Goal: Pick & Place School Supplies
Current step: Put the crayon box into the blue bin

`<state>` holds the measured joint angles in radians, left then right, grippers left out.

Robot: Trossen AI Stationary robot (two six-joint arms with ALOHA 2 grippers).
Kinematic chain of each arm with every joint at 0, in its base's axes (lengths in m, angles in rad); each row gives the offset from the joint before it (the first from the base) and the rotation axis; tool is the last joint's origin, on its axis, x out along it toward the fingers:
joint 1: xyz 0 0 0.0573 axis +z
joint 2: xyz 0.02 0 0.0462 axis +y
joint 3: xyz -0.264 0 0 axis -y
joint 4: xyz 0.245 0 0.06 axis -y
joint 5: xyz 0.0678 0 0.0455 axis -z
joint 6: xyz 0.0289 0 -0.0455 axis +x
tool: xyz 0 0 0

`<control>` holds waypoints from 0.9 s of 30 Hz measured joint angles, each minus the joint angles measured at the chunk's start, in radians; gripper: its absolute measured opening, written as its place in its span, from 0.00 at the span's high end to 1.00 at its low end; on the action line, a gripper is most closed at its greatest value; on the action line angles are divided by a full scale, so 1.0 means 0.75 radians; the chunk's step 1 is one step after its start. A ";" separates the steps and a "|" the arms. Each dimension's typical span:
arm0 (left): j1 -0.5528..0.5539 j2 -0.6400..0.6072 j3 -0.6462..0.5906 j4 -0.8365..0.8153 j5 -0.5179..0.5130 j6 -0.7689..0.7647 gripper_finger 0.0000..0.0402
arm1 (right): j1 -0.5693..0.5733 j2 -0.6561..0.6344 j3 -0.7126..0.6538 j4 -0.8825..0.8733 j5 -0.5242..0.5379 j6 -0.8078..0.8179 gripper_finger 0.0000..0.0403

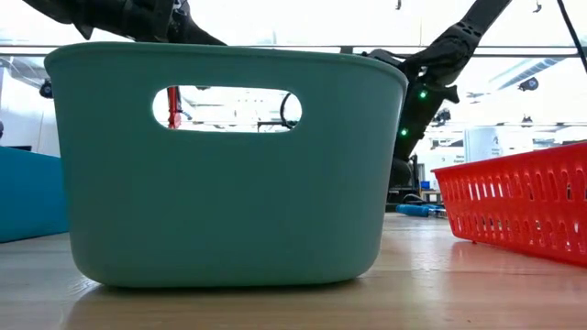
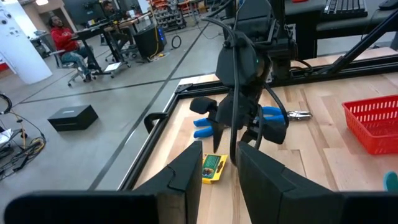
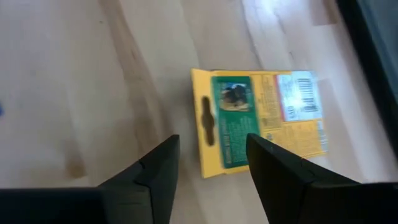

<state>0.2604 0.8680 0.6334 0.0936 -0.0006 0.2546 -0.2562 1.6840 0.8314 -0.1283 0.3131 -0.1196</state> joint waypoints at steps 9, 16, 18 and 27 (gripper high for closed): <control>0.000 0.000 0.000 0.000 0.000 0.001 0.74 | 0.000 0.046 -0.002 -0.007 0.036 -0.017 0.54; 0.000 0.000 0.000 0.000 0.000 0.000 0.74 | 0.001 0.073 -0.004 0.009 0.079 -0.025 0.54; 0.000 0.001 0.000 -0.001 0.000 0.000 0.74 | -0.003 0.073 -0.004 0.008 0.133 -0.032 0.54; 0.000 0.001 0.000 -0.001 0.000 0.000 0.74 | -0.022 0.074 -0.004 0.008 0.063 -0.057 0.59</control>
<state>0.2602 0.8684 0.6334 0.0929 -0.0003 0.2548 -0.2729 1.7394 0.8288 -0.1222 0.3607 -0.1624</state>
